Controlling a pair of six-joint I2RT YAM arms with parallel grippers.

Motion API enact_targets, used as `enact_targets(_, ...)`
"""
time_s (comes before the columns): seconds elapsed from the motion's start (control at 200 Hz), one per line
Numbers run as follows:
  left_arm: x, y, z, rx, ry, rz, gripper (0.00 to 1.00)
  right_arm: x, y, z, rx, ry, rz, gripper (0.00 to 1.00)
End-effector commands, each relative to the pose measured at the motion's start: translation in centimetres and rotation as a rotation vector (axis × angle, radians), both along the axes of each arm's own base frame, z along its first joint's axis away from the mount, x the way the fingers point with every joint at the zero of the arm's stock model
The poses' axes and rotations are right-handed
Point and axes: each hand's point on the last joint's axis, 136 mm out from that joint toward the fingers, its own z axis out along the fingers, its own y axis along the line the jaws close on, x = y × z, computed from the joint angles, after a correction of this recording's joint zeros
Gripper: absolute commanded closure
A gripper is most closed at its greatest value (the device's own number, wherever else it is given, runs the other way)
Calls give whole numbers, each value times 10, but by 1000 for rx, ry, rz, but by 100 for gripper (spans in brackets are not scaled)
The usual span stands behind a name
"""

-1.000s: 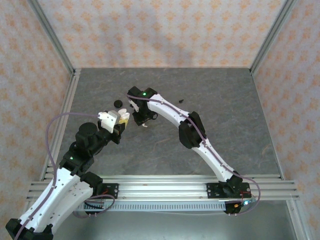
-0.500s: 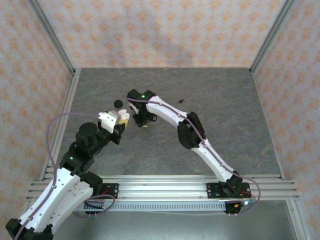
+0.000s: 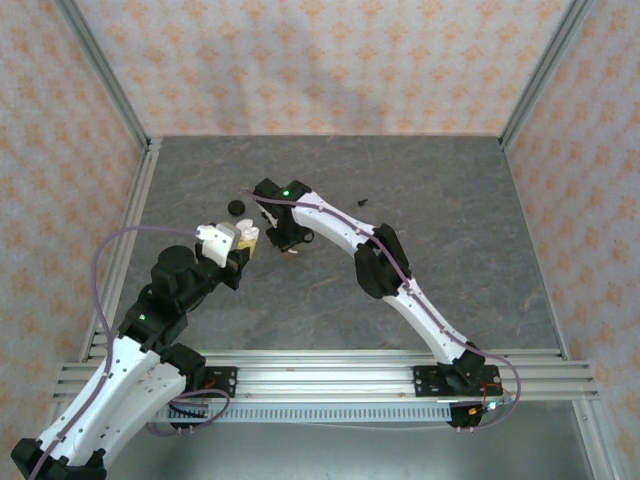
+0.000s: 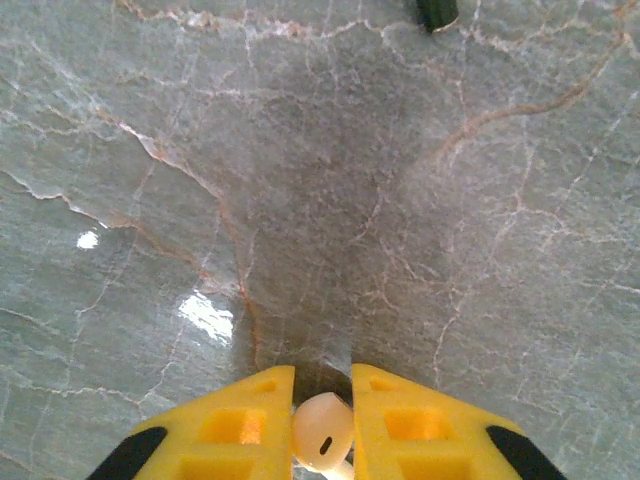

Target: Insert wireless bluetooth earbuds into charging case

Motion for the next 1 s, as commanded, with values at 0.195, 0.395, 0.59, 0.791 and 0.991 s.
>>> enact_targets(0.195, 5, -4, 9, -3, -26, -12, 100, -12, -11, 31, -14, 4, -88, 86)
enact_targets(0.395, 11, -11, 13, -36, -26, -24, 100, -1, -17, 62, 64, -32, -175, 86)
enact_targets(0.59, 14, -15, 21, -66, -57, -36, 100, 10, -27, 100, 195, -64, -302, 88)
enact_targets(0.791, 21, -21, 39, -101, -122, -53, 100, 21, -37, 167, 418, -185, -420, 89)
enact_targets(0.991, 39, -36, 63, -135, -172, -93, 100, 19, -44, 247, 725, -328, -522, 89)
